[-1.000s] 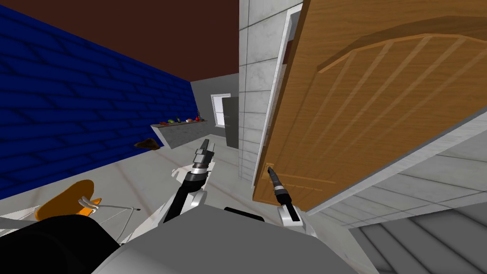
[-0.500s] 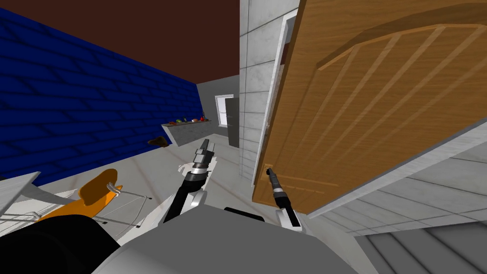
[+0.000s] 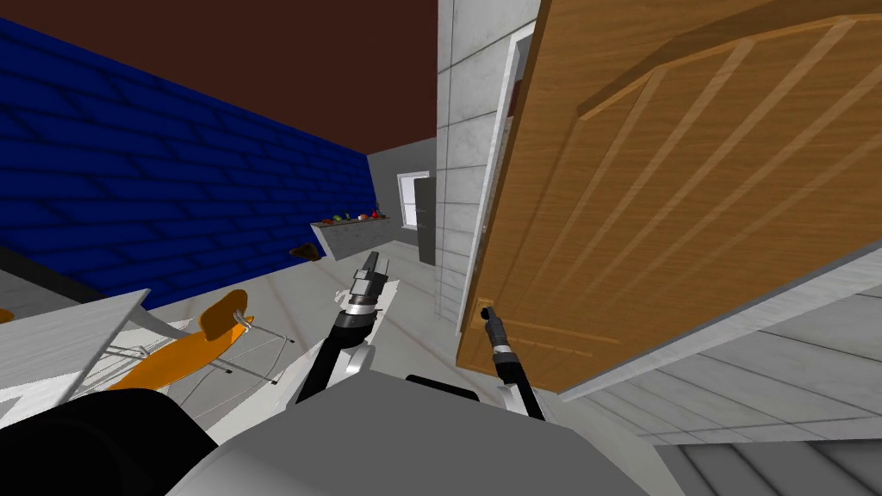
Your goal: Push the door open
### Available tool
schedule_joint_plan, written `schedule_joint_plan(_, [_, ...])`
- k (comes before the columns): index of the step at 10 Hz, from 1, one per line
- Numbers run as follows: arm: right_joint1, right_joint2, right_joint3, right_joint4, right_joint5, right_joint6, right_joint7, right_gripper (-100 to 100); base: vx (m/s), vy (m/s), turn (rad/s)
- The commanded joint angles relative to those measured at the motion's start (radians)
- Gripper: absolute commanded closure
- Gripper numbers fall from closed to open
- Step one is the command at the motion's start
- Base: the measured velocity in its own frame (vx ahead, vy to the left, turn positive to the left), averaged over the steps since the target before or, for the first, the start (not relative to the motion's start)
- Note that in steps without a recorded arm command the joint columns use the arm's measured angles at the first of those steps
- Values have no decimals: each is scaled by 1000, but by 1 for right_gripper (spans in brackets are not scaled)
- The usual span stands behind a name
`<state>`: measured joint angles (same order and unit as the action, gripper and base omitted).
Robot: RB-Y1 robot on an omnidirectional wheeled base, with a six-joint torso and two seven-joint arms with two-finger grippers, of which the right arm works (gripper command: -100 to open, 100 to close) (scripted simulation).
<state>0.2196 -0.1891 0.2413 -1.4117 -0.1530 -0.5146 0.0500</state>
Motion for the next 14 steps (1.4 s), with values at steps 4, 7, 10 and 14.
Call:
schedule_joint_plan(4, [51,12,59,-57,-109,-8,-131,100,-79,-90,116])
schedule_joint_plan(7, [81,16,92,-86,-177,-14,-212,100,-71,-75,116])
schedule_joint_plan(10, [111,20,124,-115,-245,-20,-291,100,-65,-75,127])
schedule_joint_plan(14, [149,26,164,-152,-331,-28,-392,100,-84,-69,123])
